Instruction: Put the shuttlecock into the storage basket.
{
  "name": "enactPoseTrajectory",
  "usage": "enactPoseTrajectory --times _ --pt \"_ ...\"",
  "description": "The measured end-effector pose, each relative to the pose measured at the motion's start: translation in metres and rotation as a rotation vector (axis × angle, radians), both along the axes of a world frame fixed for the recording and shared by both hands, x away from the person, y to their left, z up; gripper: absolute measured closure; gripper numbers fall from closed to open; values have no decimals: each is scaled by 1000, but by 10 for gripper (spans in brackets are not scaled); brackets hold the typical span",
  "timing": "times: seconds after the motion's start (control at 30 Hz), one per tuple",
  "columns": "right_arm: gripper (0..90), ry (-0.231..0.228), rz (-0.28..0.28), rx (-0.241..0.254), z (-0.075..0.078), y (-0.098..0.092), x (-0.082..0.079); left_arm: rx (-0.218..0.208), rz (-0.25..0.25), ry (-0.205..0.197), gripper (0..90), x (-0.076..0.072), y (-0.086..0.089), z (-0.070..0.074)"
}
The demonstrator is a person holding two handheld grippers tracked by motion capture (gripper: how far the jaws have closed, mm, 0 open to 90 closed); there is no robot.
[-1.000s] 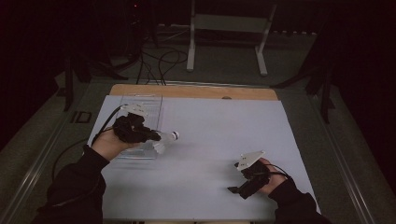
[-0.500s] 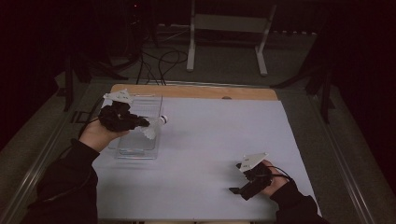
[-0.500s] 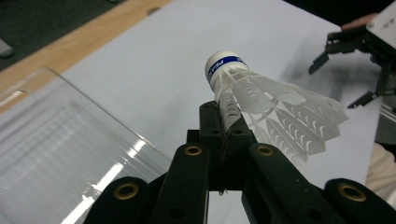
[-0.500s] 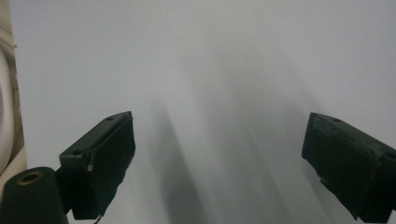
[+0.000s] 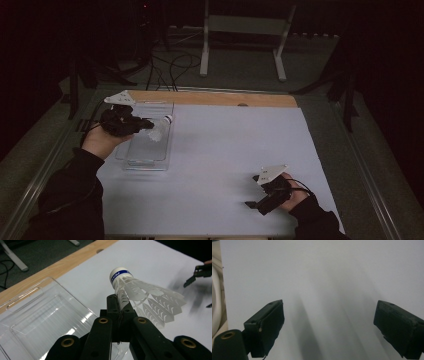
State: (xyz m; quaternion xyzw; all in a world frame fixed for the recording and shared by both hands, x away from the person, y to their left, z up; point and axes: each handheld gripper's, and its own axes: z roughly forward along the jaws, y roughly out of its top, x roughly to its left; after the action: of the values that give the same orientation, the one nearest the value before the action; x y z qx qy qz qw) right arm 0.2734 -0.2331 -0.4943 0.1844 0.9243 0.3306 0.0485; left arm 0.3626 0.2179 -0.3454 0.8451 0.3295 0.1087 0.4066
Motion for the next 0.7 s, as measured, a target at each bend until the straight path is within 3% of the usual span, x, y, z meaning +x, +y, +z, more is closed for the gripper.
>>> enactPoseTrajectory --times 0.2,0.43,0.6,0.7 --pt "97 2 -6 8 0 -1 -1 -3 43 -15 900 3 3 -5" --pt "97 1 -6 12 -1 -2 -1 -36 109 -30 900 6 7 -12" --pt "97 3 -8 17 -1 -3 -1 -31 144 -39 900 7 6 -18" --pt "97 7 -9 18 -1 -3 -1 -53 180 -37 900 10 7 -23"
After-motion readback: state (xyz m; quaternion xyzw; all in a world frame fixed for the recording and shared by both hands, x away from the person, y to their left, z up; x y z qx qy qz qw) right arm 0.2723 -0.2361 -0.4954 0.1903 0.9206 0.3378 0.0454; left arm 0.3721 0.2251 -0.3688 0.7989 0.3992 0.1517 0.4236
